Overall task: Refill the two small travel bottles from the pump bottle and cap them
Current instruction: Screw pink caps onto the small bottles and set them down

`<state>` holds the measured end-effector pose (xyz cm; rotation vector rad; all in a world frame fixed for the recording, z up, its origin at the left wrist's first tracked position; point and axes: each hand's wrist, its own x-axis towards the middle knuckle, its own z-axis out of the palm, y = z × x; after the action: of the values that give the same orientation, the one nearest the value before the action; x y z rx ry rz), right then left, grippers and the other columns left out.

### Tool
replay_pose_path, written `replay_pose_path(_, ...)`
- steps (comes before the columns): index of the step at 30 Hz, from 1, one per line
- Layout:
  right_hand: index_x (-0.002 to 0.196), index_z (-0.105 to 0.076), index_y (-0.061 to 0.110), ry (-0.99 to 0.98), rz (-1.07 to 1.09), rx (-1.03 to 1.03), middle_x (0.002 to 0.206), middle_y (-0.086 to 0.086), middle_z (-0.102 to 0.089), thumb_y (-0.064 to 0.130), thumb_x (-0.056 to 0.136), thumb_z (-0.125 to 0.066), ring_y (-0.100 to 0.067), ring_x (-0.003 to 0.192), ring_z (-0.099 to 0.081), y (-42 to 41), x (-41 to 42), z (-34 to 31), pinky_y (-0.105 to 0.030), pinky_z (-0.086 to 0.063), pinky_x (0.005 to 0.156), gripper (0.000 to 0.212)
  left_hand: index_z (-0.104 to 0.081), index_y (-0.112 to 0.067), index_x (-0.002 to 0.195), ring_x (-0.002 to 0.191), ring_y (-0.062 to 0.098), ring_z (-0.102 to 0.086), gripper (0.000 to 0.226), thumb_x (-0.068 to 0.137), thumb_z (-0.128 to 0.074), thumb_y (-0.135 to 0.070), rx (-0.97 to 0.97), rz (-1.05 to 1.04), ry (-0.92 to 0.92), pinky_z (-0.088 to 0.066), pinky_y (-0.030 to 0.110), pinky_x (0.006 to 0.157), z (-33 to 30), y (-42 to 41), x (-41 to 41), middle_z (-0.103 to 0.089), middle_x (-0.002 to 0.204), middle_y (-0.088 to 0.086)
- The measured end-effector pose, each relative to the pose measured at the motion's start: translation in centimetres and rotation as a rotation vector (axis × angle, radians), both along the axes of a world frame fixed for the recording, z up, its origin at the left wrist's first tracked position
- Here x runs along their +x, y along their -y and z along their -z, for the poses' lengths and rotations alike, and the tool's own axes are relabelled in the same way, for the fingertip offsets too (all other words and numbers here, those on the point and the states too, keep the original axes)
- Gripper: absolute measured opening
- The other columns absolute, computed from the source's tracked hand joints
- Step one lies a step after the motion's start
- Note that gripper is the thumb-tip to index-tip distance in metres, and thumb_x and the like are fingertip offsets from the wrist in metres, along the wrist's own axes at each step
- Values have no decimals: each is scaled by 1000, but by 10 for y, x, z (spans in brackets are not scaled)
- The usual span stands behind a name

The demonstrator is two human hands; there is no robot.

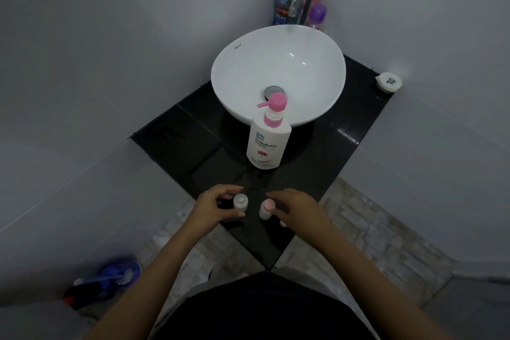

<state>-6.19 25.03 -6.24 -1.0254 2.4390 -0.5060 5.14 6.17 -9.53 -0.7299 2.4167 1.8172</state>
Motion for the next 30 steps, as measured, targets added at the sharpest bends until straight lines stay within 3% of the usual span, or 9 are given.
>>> replay_pose_path(11,122,-59,22,-84,-60,38,111,-4,-62,27,90,-55,-23,98,-60,14,-6,3,-33,-47,78,33,-68,-16,107,102,24,-63,53,60,-84,1,8,-4,35,-50,39,95,3,3,-5,-67,110,6)
replay_pose_path(19,134,-48,24,-29,-20,91,127,-2,-57,26,85,-63,-22,113,-57,6,-9,11,-34,-47,90,51,-70,-16,104,102,24,-63,49,60,-83,3,7,-6,43,-51,31,91,6,2,-5,-69,106,6)
replay_pose_path(22,133,-49,26,0,70,96,125,0,-57,30,83,-67,-19,111,-58,-4,-12,16,-30,-46,87,53,-70,-22,100,101,20,-64,45,63,-82,1,2,5,36,-49,23,88,6,2,-5,-70,104,3)
replay_pose_path(26,128,-54,22,47,125,155,119,-1,-58,37,83,-67,-17,104,-59,-21,-13,26,-25,-44,79,49,-70,-29,95,99,18,-65,43,65,-82,-1,3,1,12,-52,34,92,5,1,-5,-70,103,0)
replay_pose_path(30,124,-55,21,54,112,222,117,-2,-57,43,85,-63,-17,101,-58,-31,-8,36,-25,-45,77,45,-70,-32,91,96,15,-66,42,65,-82,-2,-3,-2,-11,-52,34,92,5,0,-5,-71,99,-3)
